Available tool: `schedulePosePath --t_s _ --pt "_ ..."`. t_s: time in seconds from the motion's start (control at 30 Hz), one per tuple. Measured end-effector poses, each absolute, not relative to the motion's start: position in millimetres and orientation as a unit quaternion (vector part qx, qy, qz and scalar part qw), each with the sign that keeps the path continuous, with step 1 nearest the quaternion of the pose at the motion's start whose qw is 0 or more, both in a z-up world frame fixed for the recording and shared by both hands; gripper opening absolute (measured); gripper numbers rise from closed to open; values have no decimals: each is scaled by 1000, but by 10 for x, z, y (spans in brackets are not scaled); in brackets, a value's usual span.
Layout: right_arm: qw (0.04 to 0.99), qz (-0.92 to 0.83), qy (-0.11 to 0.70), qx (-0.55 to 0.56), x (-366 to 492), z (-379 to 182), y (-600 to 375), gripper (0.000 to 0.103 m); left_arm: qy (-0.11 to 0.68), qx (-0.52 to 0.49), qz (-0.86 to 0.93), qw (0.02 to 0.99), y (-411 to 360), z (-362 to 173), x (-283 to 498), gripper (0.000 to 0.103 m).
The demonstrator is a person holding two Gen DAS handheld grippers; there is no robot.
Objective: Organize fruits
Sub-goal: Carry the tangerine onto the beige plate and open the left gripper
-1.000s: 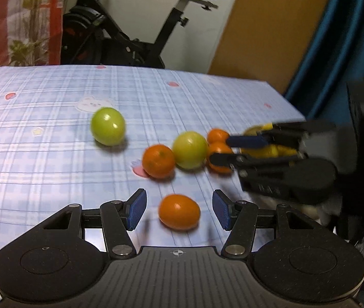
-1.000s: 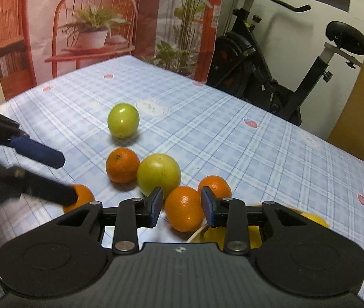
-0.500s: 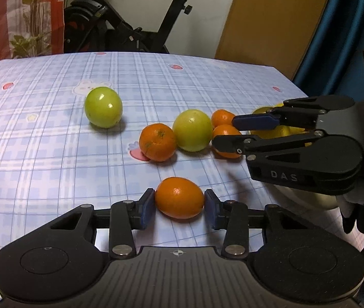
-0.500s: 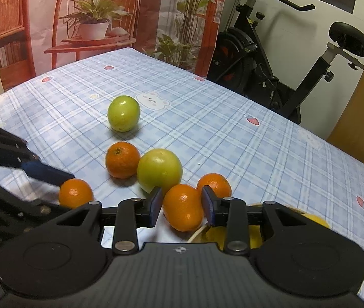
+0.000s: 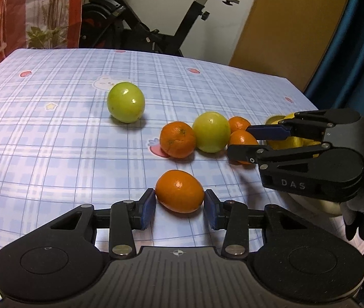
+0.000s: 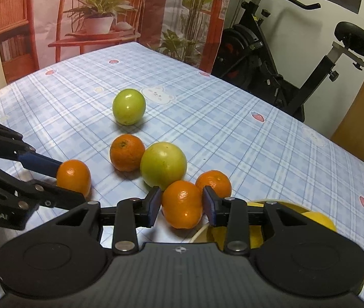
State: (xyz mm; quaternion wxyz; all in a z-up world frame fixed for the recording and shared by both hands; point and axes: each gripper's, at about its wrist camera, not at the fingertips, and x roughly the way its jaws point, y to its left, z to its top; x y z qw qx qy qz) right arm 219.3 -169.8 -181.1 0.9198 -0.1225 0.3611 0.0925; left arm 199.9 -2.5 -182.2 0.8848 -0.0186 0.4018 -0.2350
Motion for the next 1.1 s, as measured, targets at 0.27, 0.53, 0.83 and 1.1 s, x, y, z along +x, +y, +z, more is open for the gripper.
schedulePosePath --t_s 0.27,0.53,0.83,1.1 --pt "920 113 362 -99 2085 -1803 -1660 39 397 -39 -244 884 -4 -1832 2011 44" --pt "924 112 357 -80 2006 -1815 -1622 39 392 -65 -247 884 35 -1827 2066 45" --pt "926 106 354 -78 1924 -1824 -1609 39 395 -98 -241 881 58 -1849 2182 45" --pt "926 100 356 -75 1916 -1848 -1597 39 403 -93 -234 880 55 -1904 2166 41"
